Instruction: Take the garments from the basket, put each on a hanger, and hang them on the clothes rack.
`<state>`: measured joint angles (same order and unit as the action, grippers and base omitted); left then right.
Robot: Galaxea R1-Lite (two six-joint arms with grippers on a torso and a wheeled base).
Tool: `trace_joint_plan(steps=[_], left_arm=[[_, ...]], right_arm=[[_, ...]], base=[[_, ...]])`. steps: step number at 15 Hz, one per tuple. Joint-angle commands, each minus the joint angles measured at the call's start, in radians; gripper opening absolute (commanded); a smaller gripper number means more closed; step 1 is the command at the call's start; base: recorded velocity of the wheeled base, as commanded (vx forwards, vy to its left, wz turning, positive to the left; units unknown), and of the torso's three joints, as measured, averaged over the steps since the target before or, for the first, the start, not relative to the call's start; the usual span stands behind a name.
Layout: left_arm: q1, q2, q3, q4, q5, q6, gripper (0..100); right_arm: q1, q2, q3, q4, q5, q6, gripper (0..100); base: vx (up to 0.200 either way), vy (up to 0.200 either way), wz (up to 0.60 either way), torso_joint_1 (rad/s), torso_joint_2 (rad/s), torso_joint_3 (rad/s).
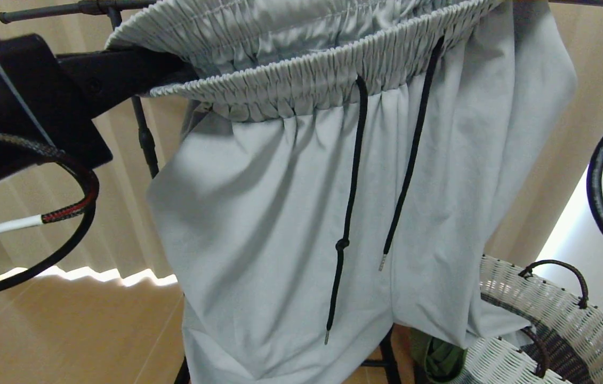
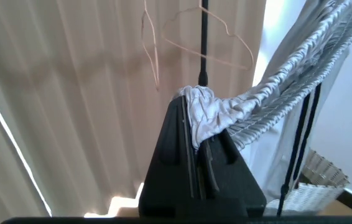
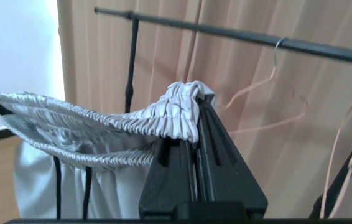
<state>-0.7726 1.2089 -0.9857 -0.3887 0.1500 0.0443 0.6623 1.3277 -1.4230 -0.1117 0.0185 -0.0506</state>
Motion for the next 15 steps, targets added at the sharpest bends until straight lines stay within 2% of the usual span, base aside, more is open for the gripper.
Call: trace_joint_plan(steps=[1,5,8,11,15], left_arm=[[0.007,0.014,-0.014,-0.001,0.0,0.003,0],[0.009,0.038,-0.016,-0.001,0.002,0.006,0],[0.047,0.031,-0.039,0.001,0.003,0.009,0],[0.133,0.012,-0.027,0.004,0.003,0.013,0],[0.148,0.017,-0.045,-0.001,0.0,0.013,0]], right_arm=[[0.0,0.012,-0.033,0.003,0.0,-0.002,0],[0.002,0.021,-0.027,-0.002,0.008,0.0,0],[0.071,0.084,-0.042,-0.036,0.0,0.0,0],[0.072,0.157,-0.102,-0.059,0.0,0.0,0],[0.072,0.186,-0.208,-0.068,-0.002,0.0,0]], base=[[0.0,0.0,0.0,0.0,0.0,0.0],[0.0,0.0,0.0,0.0,0.0,0.0],[0.0,0.0,0.0,0.0,0.0,0.0],[0.0,0.0,0.0,0.0,0.0,0.0],[0.0,0.0,0.0,0.0,0.0,0.0]])
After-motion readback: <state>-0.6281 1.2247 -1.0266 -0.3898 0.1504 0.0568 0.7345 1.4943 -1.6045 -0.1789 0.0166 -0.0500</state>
